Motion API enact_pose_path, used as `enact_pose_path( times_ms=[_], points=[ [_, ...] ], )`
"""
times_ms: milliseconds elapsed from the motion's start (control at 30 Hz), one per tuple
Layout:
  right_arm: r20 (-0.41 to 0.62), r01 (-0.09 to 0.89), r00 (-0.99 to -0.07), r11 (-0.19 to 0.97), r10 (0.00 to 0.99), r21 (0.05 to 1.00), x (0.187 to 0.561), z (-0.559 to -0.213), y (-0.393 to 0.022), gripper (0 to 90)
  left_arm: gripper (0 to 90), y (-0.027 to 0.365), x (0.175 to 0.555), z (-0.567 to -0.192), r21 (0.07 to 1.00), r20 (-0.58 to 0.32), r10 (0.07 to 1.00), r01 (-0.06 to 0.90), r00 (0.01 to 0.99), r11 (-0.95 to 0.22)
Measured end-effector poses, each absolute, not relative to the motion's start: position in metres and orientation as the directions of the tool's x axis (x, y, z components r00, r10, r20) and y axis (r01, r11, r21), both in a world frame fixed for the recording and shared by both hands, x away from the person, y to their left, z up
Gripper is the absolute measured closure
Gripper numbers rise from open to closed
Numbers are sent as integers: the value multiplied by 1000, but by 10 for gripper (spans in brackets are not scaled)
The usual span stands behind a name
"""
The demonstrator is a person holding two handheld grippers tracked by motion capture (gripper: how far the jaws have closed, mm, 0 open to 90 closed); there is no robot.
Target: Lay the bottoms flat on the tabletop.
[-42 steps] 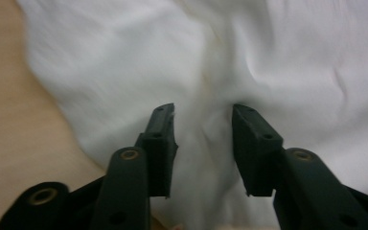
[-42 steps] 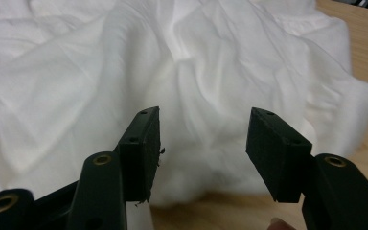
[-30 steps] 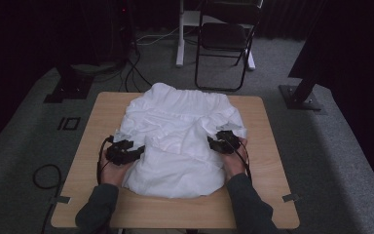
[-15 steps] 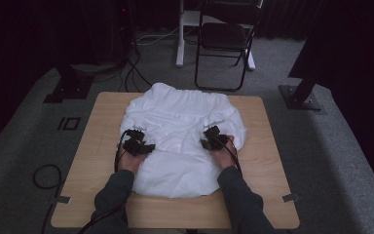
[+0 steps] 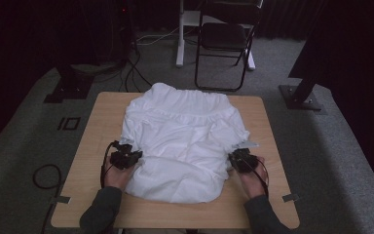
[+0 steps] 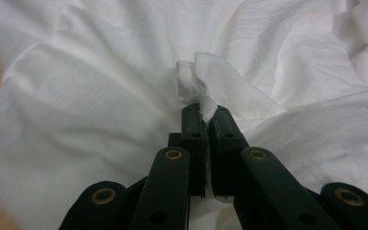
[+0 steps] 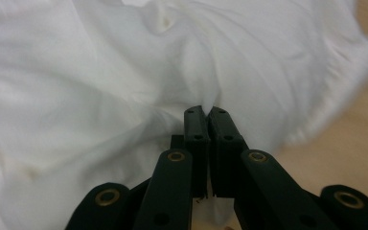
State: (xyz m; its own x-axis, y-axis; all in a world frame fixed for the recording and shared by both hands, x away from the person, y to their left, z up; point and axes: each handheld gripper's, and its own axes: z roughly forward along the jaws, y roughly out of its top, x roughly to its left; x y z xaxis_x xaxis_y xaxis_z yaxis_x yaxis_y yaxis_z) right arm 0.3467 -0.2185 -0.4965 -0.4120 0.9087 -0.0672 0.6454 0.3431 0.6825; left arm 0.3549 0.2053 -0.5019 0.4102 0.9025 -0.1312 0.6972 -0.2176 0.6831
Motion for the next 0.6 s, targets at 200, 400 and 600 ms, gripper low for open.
enact_pose_path(
  times_ms=[200, 400, 600],
  points=[
    [-66, 662, -355, 301, 932, 686, 297, -502, -258, 873, 870, 228, 325, -501, 696, -119, 920, 692, 373, -191],
    [-67, 692, -336, 294, 939, 660, 257, -508, -280, 867, 867, 248, 302, -504, 685, -139, 931, 712, 338, -156],
    [-72, 660, -365, 313, 928, 683, 250, -507, -278, 691, 773, 252, 299, -507, 691, -137, 934, 707, 331, -149]
  ],
)
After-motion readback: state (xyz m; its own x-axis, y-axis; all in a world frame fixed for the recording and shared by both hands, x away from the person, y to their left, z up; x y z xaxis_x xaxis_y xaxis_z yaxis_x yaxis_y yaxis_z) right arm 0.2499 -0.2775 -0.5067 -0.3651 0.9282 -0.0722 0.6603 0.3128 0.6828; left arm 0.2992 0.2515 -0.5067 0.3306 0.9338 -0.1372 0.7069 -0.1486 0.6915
